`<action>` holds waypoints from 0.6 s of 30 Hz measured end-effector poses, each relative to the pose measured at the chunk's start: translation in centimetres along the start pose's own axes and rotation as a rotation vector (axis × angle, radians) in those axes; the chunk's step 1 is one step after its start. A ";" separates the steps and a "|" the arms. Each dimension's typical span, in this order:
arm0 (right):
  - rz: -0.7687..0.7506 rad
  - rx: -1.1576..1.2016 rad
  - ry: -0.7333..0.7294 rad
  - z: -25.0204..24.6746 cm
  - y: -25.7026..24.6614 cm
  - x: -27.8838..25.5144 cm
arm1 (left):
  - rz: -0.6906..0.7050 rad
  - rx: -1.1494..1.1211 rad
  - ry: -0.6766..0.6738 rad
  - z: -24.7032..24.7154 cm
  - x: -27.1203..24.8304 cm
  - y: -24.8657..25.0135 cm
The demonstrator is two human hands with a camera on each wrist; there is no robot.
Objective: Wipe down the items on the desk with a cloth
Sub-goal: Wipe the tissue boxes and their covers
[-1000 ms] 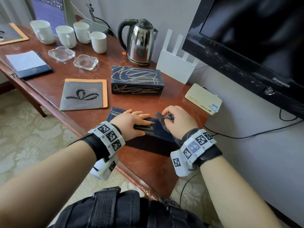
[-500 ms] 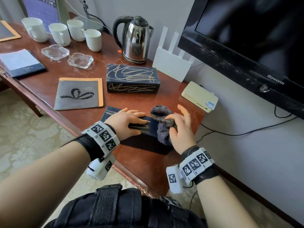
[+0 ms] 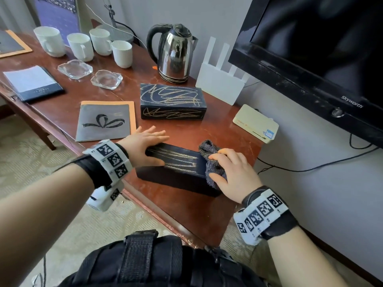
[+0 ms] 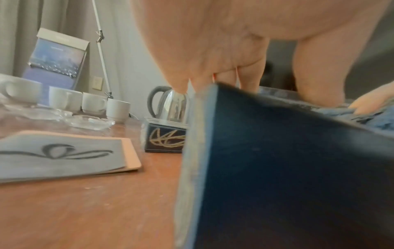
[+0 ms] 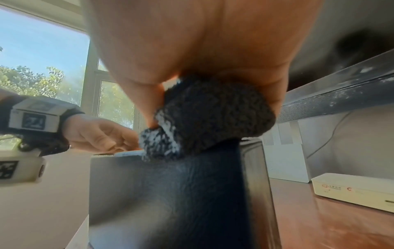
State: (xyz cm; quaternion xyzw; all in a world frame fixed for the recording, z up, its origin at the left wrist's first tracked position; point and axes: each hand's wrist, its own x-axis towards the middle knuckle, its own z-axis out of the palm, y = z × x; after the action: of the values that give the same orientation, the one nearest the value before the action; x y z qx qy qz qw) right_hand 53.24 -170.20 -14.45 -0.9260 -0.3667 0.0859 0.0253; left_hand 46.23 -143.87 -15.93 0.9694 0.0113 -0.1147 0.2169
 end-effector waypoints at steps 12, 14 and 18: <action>0.237 0.148 0.153 1.0 -10.1 4.7 | 0.156 0.112 -0.073 -0.9 0.7 -2.4; 0.310 0.193 0.153 0.8 -9.5 4.5 | 0.190 0.154 -0.107 -1.4 0.9 -2.6; 0.717 0.197 0.235 0.3 -5.8 2.5 | 0.268 0.212 -0.196 -2.3 1.4 -3.3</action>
State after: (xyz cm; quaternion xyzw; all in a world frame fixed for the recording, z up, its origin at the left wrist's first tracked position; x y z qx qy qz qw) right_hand 51.06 -164.26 -14.42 -0.9921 -0.0044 0.0176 0.1242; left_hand 47.82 -139.96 -15.63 0.9639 -0.1511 -0.1791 0.1268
